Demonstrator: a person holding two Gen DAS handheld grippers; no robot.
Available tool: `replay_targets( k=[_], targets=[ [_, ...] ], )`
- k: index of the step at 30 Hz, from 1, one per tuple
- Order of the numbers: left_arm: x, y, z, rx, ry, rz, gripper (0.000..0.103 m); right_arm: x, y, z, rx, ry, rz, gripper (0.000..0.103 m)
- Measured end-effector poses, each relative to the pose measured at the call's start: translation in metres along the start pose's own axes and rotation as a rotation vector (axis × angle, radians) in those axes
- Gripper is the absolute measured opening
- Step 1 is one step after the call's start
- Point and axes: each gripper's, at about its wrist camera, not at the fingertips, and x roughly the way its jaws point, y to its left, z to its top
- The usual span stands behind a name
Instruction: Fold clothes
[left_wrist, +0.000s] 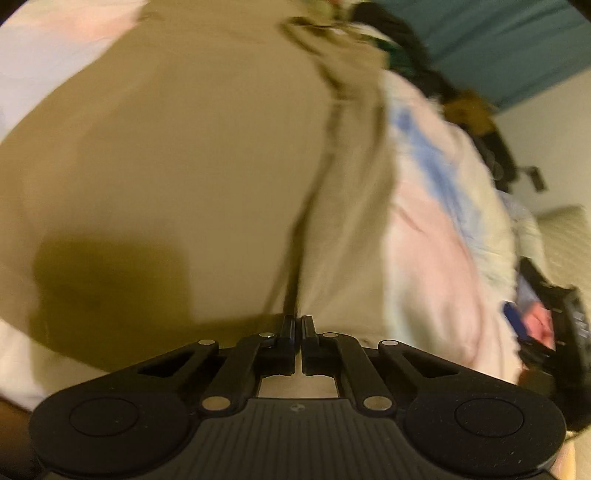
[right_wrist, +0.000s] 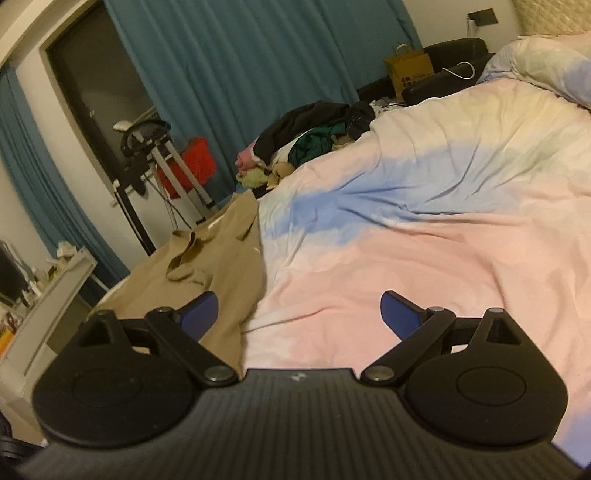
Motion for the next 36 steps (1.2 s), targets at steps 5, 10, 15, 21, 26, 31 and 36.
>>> replay_targets(
  k=[5, 10, 15, 21, 26, 31, 36],
  targets=[
    [-0.010, 0.004, 0.018, 0.005, -0.014, -0.005, 0.039, 0.014, 0.035, 0.012, -0.099, 0.022, 0.040, 0.096],
    [-0.006, 0.002, 0.063, 0.013, -0.076, 0.045, 0.065, 0.035, 0.070, 0.043, -0.132, -0.052, 0.069, 0.096],
    [0.031, -0.024, 0.153, 0.126, -0.246, 0.192, 0.071, 0.082, 0.078, 0.034, -0.168, -0.088, 0.066, 0.096],
    [0.110, -0.050, 0.245, 0.268, -0.373, 0.307, 0.074, 0.131, 0.055, 0.011, -0.131, 0.023, 0.065, 0.096],
    [0.169, -0.057, 0.306, 0.312, -0.414, 0.368, 0.067, 0.167, 0.055, 0.005, -0.145, 0.026, 0.068, 0.096],
    [0.194, -0.054, 0.354, 0.303, -0.416, 0.366, 0.006, 0.199, 0.052, -0.007, -0.113, 0.097, 0.078, 0.096],
    [0.175, -0.070, 0.389, 0.369, -0.520, 0.438, 0.005, 0.208, 0.051, -0.011, -0.110, 0.103, 0.086, 0.096]
  ],
)
